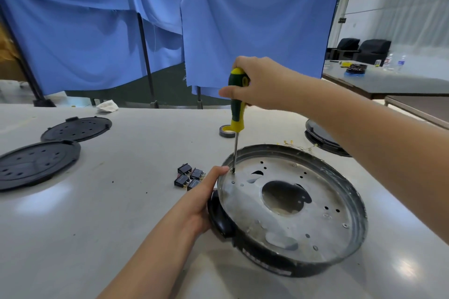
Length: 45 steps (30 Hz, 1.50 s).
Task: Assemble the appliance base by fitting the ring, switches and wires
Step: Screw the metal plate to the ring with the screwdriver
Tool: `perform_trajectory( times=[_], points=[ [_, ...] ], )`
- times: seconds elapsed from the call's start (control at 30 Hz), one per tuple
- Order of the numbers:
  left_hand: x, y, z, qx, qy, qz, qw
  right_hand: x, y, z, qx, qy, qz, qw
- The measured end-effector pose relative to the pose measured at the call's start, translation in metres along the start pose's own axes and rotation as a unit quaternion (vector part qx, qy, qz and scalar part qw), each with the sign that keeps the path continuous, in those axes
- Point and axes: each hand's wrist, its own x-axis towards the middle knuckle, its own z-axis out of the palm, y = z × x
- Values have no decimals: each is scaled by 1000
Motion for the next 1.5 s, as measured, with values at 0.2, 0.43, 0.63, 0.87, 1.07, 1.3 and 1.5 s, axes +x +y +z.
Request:
perform_trajectory(
  times=[0.2, 0.43, 0.63, 0.87, 1.07, 1.3, 1.5],
  points=[
    [2, 0, -1, -2, -2, -2, 1000, -4, 8, 6, -218, 94, 43, 970],
    [3, 0, -2, -6, -7, -10, 1000, -3, 0, 6, 221, -32, 17, 975],
    [3, 0, -2, -2, -8, -11, 1000, -2, 4, 4, 215, 15, -33, 976],
    [2, 0, -1, -2, -9, -11, 1000, 3, 8, 9, -122, 154, 66, 978],
    [3, -1, -2, 3, -11, -7, 1000, 1, 0, 16, -207, 164, 67, 962],
    [2, 0, -1, -3, -12, -11, 1000, -7, -6, 15, 184, 61, -27, 981],
    [0, 1, 1, 6, -21, -5, 1000, -1, 6, 34, 64, 156, -83, 982]
  ],
)
